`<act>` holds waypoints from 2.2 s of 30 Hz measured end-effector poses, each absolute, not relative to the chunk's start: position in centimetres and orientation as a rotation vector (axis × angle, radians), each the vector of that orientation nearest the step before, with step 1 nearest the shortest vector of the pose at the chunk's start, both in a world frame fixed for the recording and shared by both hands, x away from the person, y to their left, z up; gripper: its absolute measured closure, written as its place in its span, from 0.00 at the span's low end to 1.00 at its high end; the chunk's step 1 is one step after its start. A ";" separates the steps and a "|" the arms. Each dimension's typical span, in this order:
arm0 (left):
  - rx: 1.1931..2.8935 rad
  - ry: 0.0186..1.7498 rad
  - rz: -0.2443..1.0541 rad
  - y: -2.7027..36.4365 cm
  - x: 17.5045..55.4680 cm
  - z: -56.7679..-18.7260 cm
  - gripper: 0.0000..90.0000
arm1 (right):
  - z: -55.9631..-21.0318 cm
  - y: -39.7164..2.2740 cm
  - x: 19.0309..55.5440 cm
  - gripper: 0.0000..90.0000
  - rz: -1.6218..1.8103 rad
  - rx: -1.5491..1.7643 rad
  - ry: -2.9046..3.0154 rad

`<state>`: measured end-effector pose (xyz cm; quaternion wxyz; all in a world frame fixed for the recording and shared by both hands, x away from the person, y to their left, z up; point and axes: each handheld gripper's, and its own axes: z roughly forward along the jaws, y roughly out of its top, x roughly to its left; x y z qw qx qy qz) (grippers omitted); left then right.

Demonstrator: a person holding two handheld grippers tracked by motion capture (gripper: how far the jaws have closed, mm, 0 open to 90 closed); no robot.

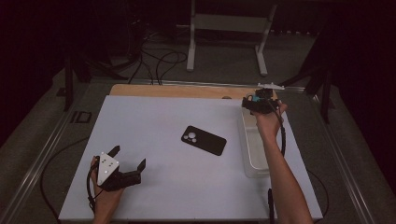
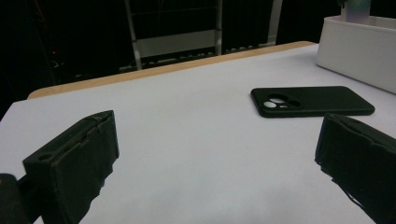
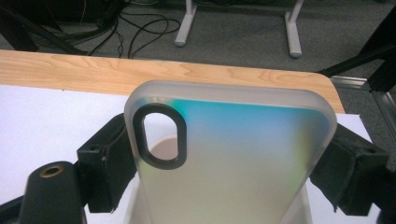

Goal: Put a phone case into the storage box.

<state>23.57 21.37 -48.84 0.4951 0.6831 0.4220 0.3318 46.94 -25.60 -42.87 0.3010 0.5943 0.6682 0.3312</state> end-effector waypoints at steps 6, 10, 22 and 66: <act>1.650 1.027 0.807 21.4 23.5 -48.8 0.01 | -43.3 -25.4 47.2 0.18 0.874 1.592 1.785; 1.650 1.027 0.809 21.5 23.5 -48.8 0.01 | -43.6 -25.4 47.4 0.18 0.847 1.599 1.789; 1.649 1.027 0.807 21.4 23.5 -48.8 0.01 | -44.3 -25.4 47.7 0.18 0.808 1.624 1.802; 1.686 1.053 0.778 21.5 23.9 -48.9 0.01 | -40.7 -23.9 36.5 0.12 1.192 1.258 1.931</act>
